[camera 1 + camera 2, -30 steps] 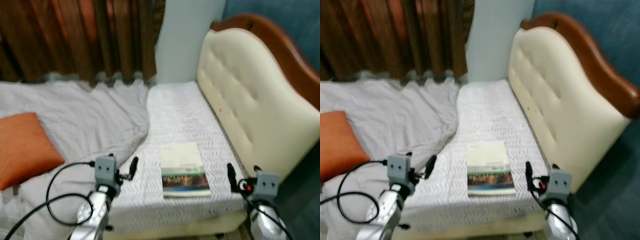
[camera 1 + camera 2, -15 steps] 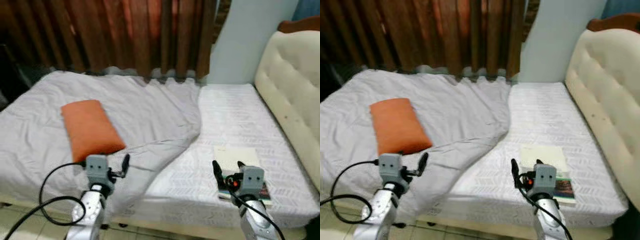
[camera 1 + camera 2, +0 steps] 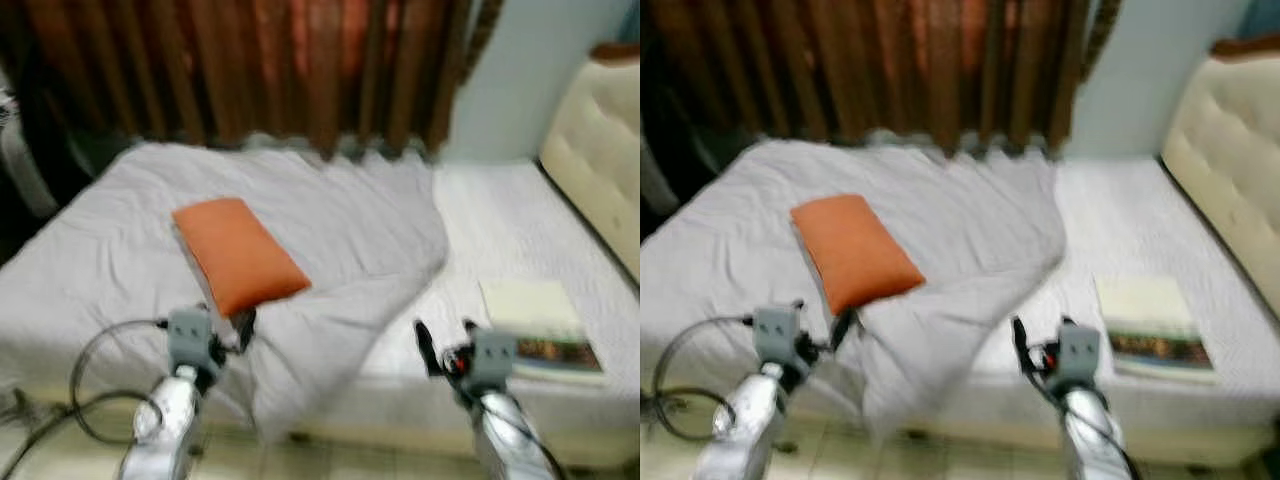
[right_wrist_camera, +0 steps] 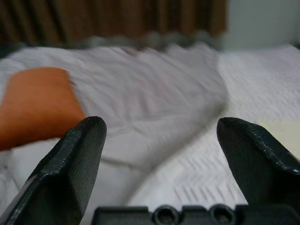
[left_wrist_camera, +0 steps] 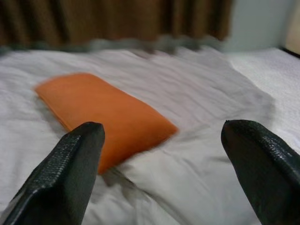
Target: Clean up the room
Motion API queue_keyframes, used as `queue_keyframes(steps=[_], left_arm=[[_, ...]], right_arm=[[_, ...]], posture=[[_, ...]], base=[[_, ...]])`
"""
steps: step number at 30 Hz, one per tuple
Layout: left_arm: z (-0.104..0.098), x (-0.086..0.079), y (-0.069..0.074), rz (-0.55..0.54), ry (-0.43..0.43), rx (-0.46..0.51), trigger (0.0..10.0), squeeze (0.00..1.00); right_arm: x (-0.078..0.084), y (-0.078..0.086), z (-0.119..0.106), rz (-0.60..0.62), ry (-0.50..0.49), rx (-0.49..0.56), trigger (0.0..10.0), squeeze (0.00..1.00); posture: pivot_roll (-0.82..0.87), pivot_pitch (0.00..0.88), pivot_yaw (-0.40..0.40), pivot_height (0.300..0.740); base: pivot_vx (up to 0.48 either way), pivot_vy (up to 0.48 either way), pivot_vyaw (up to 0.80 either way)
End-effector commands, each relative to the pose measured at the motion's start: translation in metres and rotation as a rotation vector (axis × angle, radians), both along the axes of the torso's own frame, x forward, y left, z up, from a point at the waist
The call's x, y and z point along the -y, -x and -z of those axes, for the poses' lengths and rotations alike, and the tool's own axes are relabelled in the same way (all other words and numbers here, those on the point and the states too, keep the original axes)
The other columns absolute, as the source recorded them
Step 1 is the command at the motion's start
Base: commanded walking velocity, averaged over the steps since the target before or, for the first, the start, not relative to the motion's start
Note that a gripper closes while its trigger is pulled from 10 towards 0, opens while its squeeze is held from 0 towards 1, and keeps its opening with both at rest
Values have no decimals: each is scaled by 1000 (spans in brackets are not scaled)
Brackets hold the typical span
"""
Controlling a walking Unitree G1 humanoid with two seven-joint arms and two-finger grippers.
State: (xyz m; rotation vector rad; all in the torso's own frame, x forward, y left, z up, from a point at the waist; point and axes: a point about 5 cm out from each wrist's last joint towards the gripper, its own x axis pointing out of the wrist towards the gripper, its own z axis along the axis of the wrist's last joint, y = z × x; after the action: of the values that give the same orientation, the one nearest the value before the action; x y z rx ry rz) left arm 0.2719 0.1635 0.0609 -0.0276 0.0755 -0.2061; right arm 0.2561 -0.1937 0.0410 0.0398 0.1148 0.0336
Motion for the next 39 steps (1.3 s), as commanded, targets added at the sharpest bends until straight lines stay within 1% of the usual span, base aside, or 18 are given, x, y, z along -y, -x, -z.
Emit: queue_keyframes(steps=[1, 7, 9, 11, 12, 14, 16, 19, 25, 26, 35, 39], left_arm=[[-1, -1, -1, 10, -10, 0, 10000, 0], [2, 3, 5, 12, 2, 2, 10000, 0], [3, 5, 8, 6, 2, 1, 10000, 0], [4, 6, 8, -7, -13, 0, 10000, 0], [5, 6, 8, -23, -39, 1, 10000, 0], [4, 7, 7, -46, 38, 3, 10000, 0], [4, 6, 7, -48, 25, 2, 10000, 0], [3, 6, 6, -64, 16, 2, 10000, 0], [4, 3, 5, -65, -25, 4, 10000, 0], [3, 3, 5, -62, -36, 6, 10000, 0], [3, 2, 2, -57, -38, 5, 10000, 0], [2, 2, 1, -45, -46, 5, 10000, 0]], right_arm=[[-1, -5, -6, -6, -1, 18, 10000, 0], [-3, -6, -6, -19, -5, 15, 10000, 0], [-3, -5, -6, -27, -6, 14, 10000, 0], [-4, -6, -6, -37, -6, 11, 10000, 0], [-5, -6, -5, -45, -5, 9, 10000, 0], [-7, -8, -6, -61, -7, 6, 10000, 0], [-8, -8, -5, -72, -10, 4, 10000, 0], [-10, -10, -5, -91, -17, -1, 10000, 0], [-12, -13, -4, -114, -20, -12, 10000, 0], [-12, -13, -4, -115, -21, -15, 10000, 0], [-11, -14, -2, -106, -23, -26, 10000, 0], [-11, -15, -1, -99, -29, -29, 10000, 0]], posture=[[-57, 5, 7, 740], [-52, 9, 5, 740], [-52, 9, 5, 740], [-48, 5, 2, 740], [-46, 4, 1, 740], [-44, 2, -3, 740], [-42, 0, -6, 740], [-39, 0, -10, 740], [-34, 0, -9, 740], [-34, 0, -9, 740], [-35, 0, -3, 740], [-34, 0, -2, 740]], base=[[0, 480, -800], [0, 480, -800], [0, 480, 0], [0, 480, 0], [0, 0, 0], [0, 0, 0], [0, 0, 0], [376, 296, 0], [444, 0, 0], [450, 0, 613], [455, 0, 612], [455, 0, 0]])
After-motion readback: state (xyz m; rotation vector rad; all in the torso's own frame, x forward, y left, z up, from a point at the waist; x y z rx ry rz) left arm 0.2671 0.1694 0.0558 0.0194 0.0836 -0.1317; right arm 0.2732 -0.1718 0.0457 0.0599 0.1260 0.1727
